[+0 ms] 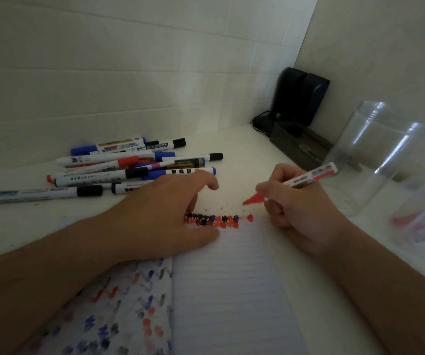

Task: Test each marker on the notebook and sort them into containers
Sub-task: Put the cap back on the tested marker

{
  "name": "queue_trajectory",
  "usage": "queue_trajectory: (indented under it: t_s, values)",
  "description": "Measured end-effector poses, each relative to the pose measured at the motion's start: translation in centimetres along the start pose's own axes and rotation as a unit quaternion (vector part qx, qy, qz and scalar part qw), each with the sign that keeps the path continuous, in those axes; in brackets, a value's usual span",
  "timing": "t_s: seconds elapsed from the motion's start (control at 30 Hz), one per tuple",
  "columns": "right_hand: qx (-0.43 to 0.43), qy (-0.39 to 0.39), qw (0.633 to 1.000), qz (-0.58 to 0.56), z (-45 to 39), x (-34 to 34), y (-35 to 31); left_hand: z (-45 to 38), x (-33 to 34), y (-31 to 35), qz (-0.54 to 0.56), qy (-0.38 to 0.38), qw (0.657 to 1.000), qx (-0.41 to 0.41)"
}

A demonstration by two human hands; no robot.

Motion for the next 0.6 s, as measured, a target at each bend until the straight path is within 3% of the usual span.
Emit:
queue_trajectory:
  t_s: [0.1,0.2,0.6]
  values:
    - [-0.002,-0.016,0.986,-0.164,-0.2,-0.4,-0.5,-0.3,0.2,-0.4,0.062,0.049,0.997,0.015]
    - [0.018,-0.07,0.972,-0.224,0.1,0.0,-0.8,-0.5,-0.2,-0.4,0.099,0.079,0.992,0.016]
    - [0.049,-0.1,0.978,-0.174,0.4,0.9,-0.5,-0.5,-0.4,-0.2,0.121,0.078,0.989,0.022]
Point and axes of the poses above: each hand's wrist, its own z-axis away from the middle knuckle, its own x-axis out of the palm, y = z × x, the point moved 3 cm from there along -z, towards the middle knuckle, and after that the axes turned 8 degrees about -x, right-handed, at the moved point
